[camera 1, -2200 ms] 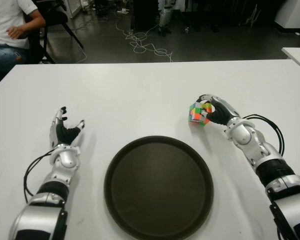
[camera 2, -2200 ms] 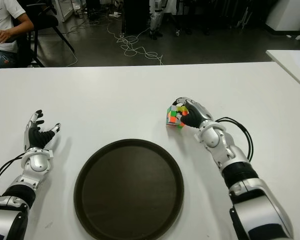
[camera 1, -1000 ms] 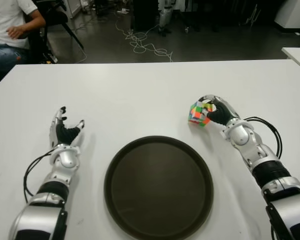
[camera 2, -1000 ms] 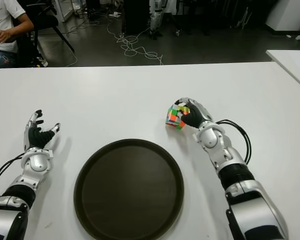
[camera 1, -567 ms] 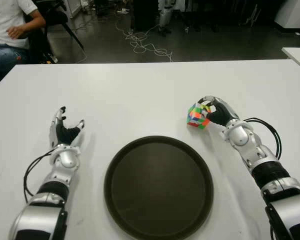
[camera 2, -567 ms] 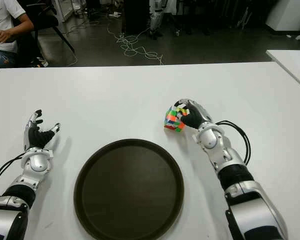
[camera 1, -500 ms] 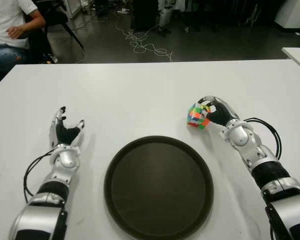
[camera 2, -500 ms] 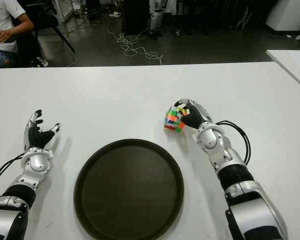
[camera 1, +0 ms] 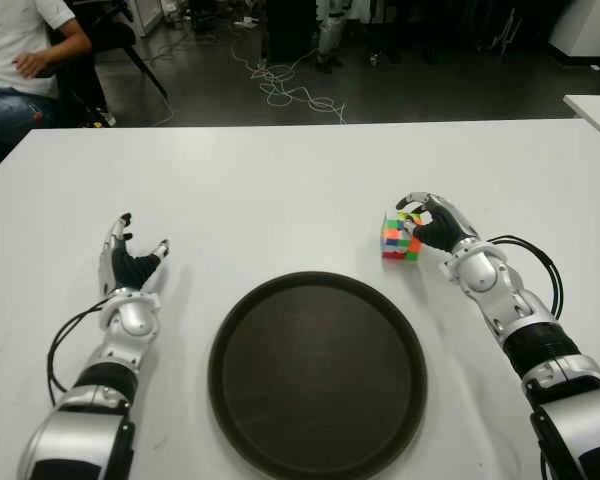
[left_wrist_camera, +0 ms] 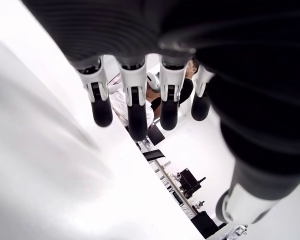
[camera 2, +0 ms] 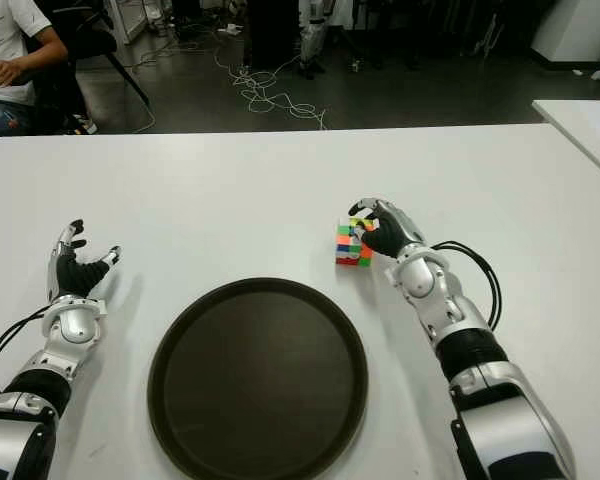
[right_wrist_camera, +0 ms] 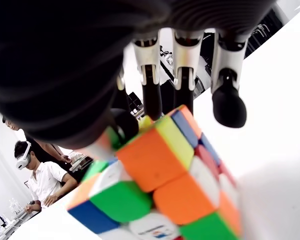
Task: Pick up the Rubik's Cube and put it in the plate
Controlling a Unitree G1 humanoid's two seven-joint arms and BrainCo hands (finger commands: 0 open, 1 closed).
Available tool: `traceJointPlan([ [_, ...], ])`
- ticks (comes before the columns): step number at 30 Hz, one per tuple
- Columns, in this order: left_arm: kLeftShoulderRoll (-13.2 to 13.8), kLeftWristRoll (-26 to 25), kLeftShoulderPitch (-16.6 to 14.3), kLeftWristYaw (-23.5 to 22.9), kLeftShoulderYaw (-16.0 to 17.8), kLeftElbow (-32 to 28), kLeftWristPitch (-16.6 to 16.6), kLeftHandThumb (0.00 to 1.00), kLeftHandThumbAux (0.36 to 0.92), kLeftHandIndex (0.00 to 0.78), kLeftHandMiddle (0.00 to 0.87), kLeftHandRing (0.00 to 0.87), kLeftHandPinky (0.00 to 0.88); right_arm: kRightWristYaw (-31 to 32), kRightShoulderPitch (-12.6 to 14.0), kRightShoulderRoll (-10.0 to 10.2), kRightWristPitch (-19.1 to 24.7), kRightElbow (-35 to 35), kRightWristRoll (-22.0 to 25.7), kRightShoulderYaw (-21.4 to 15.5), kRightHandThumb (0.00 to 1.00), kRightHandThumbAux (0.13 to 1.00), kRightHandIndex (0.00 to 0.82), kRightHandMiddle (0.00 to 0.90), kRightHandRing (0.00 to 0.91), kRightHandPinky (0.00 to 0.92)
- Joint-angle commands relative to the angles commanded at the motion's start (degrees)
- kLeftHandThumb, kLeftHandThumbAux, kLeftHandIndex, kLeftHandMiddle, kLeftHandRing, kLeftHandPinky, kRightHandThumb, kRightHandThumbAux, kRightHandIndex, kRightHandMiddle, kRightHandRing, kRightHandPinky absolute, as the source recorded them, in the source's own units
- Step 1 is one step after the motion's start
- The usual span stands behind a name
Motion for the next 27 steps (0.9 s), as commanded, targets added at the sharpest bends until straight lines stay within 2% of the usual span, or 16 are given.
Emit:
traceJointPlan([
  [4, 0.0, 0.0, 0.0, 0.1, 0.0, 0.1, -0.1, 0.158, 0.711, 0.095, 0.158, 0.184, 0.236, -0.2, 0.0, 0.0, -0.2, 0.0, -0.1, 0.0, 0.691, 0.728, 0.431, 0.759, 0.769, 0.769],
  [9, 0.1, 0.3, 0.0, 0.4, -0.1, 0.1, -0.2, 0.16, 0.712, 0.09, 0.144, 0.159, 0.182, -0.5, -0.1, 0.0, -0.4, 0.1, 0.0, 0.0, 0.691, 0.728, 0.432, 0.758, 0.765, 0.766],
  [13, 0.0, 0.4, 0.1, 0.5, -0.2, -0.1, -0.4, 0.157, 0.717, 0.09, 0.147, 0.158, 0.189, -0.5, -0.1, -0.1, -0.6, 0.2, 0.0, 0.0, 0.692, 0.728, 0.432, 0.76, 0.767, 0.768],
  [27, 0.1, 0.3, 0.1, 0.2, -0.1, -0.2, -0.3, 0.181, 0.736, 0.096, 0.147, 0.139, 0.12, -0.5, -0.1, 0.0, -0.5, 0.3, 0.2, -0.2, 0.692, 0.727, 0.432, 0.767, 0.77, 0.772],
])
